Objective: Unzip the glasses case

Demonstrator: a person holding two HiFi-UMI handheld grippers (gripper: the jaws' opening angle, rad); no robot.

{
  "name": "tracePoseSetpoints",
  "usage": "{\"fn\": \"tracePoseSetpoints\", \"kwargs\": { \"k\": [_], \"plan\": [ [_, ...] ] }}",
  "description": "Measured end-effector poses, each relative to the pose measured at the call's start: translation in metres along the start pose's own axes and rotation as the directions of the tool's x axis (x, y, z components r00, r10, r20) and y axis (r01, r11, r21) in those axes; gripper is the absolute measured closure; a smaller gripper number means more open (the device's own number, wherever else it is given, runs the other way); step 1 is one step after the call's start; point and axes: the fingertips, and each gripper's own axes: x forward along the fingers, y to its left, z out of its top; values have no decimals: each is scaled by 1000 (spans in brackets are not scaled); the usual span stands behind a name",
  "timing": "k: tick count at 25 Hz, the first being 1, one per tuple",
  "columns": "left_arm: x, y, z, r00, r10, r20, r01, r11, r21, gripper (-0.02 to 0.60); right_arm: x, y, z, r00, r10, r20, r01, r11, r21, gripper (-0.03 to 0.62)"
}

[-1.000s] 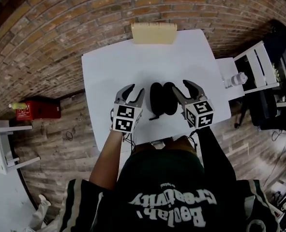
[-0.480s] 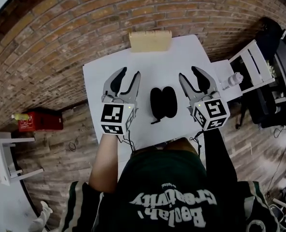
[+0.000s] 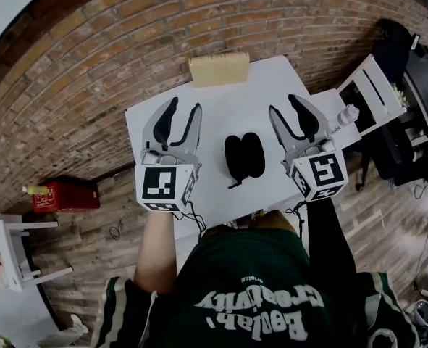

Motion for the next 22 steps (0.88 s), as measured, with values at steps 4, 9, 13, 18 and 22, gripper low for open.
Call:
{"fn": "tracePoseSetpoints", "kwargs": {
  "k": [4,9,13,18,22],
  "plan": [
    [-8,-3,6,1000,11,21,-11,999,40,475,-9,3,0,999,-39,14,39,999,-7,474],
    [-24,3,12,998,45,38,-48,997,57,584,-20,10,5,996,-77,37,77,997,-10,582],
    [-31,2,10,999,43,30,-45,997,68,584,-29,12,5,994,-102,42,103,995,-16,582],
    [-36,3,6,999,44,23,-46,997,60,584,-31,19,1,994,-105,17,106,993,-48,582],
    [-37,4,3,999,41,20,-42,997,58,583,-32,21,-4,994,-106,6,107,993,-46,582]
  ]
}}
